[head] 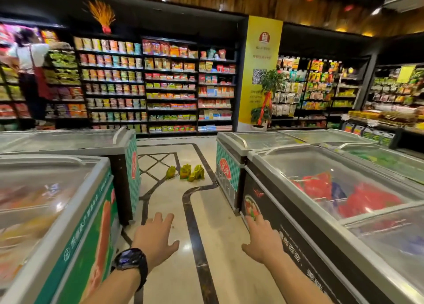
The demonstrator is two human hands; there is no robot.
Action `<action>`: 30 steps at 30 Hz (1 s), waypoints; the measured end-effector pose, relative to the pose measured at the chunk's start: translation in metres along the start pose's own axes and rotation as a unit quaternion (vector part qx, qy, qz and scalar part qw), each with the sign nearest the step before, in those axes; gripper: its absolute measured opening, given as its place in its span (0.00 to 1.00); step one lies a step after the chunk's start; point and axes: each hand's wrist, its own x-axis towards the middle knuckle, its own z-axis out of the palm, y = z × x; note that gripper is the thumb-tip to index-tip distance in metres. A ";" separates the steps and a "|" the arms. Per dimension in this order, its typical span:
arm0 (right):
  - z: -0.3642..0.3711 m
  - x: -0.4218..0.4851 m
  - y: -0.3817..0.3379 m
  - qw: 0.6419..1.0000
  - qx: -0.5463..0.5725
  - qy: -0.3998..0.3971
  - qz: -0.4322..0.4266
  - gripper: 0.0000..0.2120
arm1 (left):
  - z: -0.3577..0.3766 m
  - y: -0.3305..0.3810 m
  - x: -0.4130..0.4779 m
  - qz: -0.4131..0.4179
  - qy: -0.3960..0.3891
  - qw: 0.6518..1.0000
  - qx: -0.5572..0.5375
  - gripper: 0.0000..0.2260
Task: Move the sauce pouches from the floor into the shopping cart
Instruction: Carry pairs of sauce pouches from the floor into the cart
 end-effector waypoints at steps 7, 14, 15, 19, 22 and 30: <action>0.011 0.164 -0.043 0.999 0.010 -0.013 -0.046 0.36 | 0.018 -0.045 0.133 -0.032 -0.010 0.999 -0.001 0.33; 0.038 0.331 -0.111 0.997 -0.008 -0.027 -0.070 0.36 | 0.041 -0.115 0.305 -0.029 -0.027 0.999 -0.009 0.32; 0.041 0.354 -0.121 0.997 -0.012 -0.034 -0.063 0.37 | 0.043 -0.124 0.331 -0.021 -0.030 0.999 -0.016 0.32; 0.056 0.441 -0.156 0.998 -0.001 -0.054 -0.040 0.37 | 0.063 -0.159 0.422 -0.010 -0.044 0.999 -0.026 0.31; 0.071 0.502 -0.172 0.997 0.014 -0.071 -0.024 0.36 | 0.082 -0.178 0.477 -0.005 -0.074 0.996 -0.039 0.31; 0.123 0.713 -0.198 0.994 0.062 -0.092 -0.012 0.38 | 0.127 -0.227 0.674 -0.007 -0.086 0.996 -0.025 0.31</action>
